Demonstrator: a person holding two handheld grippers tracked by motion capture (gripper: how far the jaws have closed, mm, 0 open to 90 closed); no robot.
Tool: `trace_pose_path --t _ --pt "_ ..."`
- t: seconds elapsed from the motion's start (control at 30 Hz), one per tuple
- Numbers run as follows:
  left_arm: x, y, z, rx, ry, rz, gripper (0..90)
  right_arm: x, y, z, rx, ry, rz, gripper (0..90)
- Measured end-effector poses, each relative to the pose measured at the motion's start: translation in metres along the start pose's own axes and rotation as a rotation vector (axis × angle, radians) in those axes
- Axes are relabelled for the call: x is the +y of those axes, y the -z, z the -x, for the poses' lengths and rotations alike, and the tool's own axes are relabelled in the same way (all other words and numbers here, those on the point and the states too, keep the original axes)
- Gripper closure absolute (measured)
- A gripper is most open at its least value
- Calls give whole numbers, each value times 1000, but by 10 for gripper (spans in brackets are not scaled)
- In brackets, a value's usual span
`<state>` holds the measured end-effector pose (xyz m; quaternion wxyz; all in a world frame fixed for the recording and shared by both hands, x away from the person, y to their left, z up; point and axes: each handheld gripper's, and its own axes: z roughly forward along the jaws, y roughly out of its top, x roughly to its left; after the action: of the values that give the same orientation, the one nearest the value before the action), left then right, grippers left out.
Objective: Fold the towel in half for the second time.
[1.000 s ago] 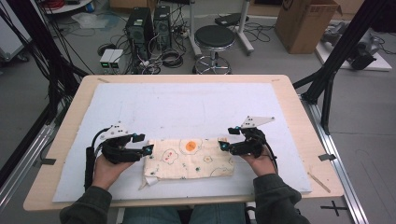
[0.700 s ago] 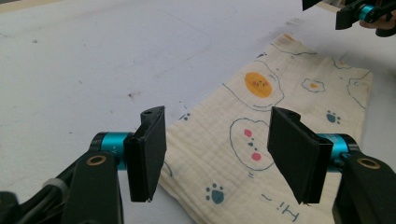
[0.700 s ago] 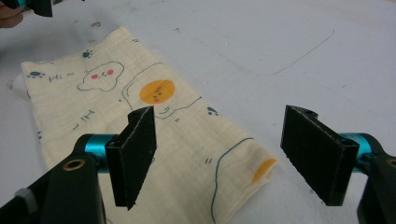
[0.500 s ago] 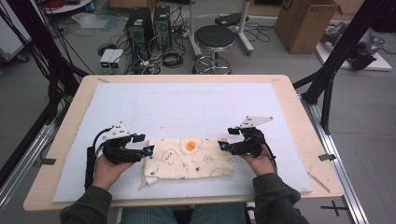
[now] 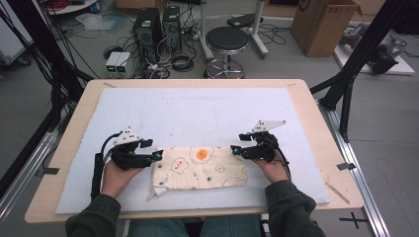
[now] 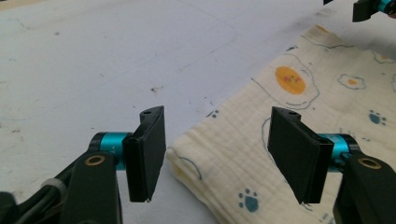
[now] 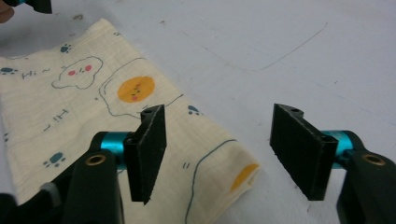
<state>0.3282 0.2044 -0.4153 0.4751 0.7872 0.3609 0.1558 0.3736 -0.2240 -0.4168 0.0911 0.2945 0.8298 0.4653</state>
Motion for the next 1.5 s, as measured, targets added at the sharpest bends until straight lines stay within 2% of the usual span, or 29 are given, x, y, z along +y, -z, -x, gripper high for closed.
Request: trace_pose_path --t 0.2,0.33,0.47,0.57,0.73,0.83,0.97,1.23,1.5 --pt "-2 -11 -8 -9 45 0 442 0 -9 12 2 -33 -31 469" --pt "-4 -18 -10 8 53 -38 448 -4 -13 20 4 -69 -65 515" --pt "-6 -23 -13 27 73 -84 456 -7 -18 23 -2 -81 -105 546" --pt "-8 -26 -14 31 87 -96 472 -8 -21 23 -6 -90 -134 575" --pt "-10 -31 -14 24 94 -127 517 -11 -23 24 4 -98 -159 634" --pt "-11 -34 -13 27 81 -159 564 -11 -24 24 2 -89 -162 663" --pt "-11 -34 -13 31 84 -158 652 -12 -24 23 9 -92 -166 702" --pt "-11 -33 -10 31 54 -155 819 -12 -24 21 27 -76 -170 805" --pt "-8 -28 -11 32 59 -118 852 -11 -20 20 34 -74 -162 844"
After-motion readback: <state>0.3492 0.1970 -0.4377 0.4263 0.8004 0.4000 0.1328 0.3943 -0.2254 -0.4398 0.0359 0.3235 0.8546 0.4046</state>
